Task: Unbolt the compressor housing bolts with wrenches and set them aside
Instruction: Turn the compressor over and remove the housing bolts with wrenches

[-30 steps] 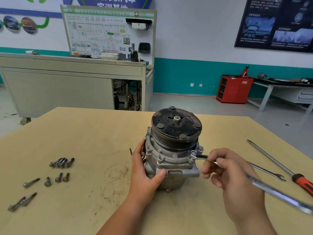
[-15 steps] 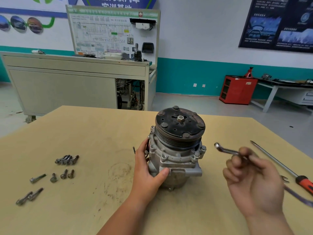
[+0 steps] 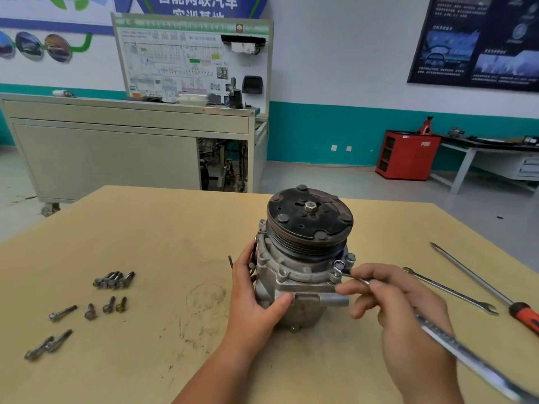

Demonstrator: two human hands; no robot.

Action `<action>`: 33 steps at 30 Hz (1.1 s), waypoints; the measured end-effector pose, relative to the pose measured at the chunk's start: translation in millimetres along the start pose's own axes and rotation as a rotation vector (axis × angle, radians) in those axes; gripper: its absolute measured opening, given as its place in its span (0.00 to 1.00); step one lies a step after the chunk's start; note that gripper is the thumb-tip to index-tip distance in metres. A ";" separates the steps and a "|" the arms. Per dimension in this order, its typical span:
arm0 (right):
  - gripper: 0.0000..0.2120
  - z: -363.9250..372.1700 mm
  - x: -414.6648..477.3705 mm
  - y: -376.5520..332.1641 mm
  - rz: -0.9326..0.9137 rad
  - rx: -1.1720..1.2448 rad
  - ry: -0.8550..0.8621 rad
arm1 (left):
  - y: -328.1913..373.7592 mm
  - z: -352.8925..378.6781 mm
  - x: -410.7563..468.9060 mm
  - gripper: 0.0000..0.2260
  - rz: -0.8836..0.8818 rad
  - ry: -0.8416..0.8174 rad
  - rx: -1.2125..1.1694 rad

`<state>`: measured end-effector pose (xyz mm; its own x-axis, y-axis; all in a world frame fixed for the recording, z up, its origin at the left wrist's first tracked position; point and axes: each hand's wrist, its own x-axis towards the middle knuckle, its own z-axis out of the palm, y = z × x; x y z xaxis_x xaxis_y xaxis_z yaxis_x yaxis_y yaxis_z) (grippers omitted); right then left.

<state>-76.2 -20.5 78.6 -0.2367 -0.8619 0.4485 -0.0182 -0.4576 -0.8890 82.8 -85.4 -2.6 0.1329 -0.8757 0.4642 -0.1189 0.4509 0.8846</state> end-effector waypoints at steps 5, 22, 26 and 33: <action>0.13 -21.8 59.2 -1.8 0.462 0.300 -0.255 | 3.8 -0.2 -0.6 0.38 -0.020 -0.011 -0.010; 0.23 -0.4 -0.7 6.2 0.063 0.165 0.044 | 2.1 -0.2 -0.7 0.39 -0.001 -0.005 -0.013; 0.12 8.4 -8.7 5.2 -0.115 -0.027 0.055 | 1.7 -0.1 -0.5 0.39 0.015 0.000 -0.005; 0.14 -10.4 30.8 3.1 0.236 0.203 -0.057 | 0.2 0.4 -0.6 0.38 0.013 -0.004 -0.025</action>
<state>-93.6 -46.2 88.8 -0.1561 -0.9579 0.2411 0.2264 -0.2723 -0.9352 82.3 -84.8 -2.7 0.1272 -0.8706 0.4753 -0.0956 0.4662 0.8795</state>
